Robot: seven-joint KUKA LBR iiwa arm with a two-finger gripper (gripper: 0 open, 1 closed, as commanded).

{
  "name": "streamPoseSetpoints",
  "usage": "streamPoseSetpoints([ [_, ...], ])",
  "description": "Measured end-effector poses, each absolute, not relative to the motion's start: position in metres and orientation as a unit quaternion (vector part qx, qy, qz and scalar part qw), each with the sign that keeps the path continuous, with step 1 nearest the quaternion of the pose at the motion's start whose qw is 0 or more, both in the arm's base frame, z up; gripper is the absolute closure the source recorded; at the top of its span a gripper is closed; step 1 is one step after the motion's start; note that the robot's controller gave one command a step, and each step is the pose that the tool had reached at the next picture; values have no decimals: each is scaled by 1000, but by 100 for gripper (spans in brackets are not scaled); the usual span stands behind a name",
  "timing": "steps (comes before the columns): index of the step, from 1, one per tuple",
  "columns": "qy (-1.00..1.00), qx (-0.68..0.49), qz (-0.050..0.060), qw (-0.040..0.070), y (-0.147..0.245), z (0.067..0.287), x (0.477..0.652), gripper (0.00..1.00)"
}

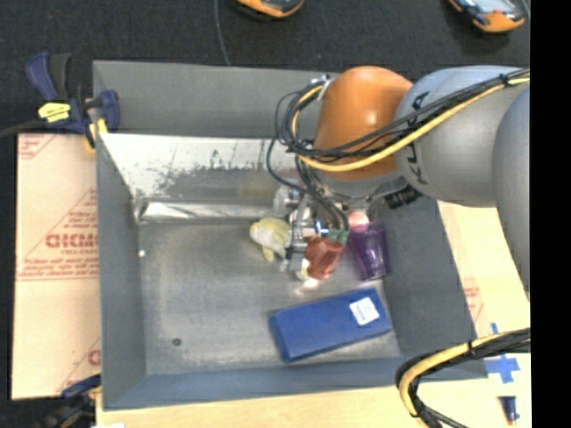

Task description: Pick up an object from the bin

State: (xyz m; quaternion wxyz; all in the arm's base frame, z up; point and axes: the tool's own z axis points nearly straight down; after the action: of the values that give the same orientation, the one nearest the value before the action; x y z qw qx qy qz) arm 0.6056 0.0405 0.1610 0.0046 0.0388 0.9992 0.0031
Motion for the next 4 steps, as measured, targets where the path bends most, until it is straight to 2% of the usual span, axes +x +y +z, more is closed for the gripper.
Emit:
streamPoseSetpoints([
  [1,1000,-2,1,5,24,184,621,0],
  [2,998,67,4,11,11,134,614,0],
  [3,1000,3,2,12,23,99,625,0],
  [4,999,52,3,9,15,114,613,100],
])
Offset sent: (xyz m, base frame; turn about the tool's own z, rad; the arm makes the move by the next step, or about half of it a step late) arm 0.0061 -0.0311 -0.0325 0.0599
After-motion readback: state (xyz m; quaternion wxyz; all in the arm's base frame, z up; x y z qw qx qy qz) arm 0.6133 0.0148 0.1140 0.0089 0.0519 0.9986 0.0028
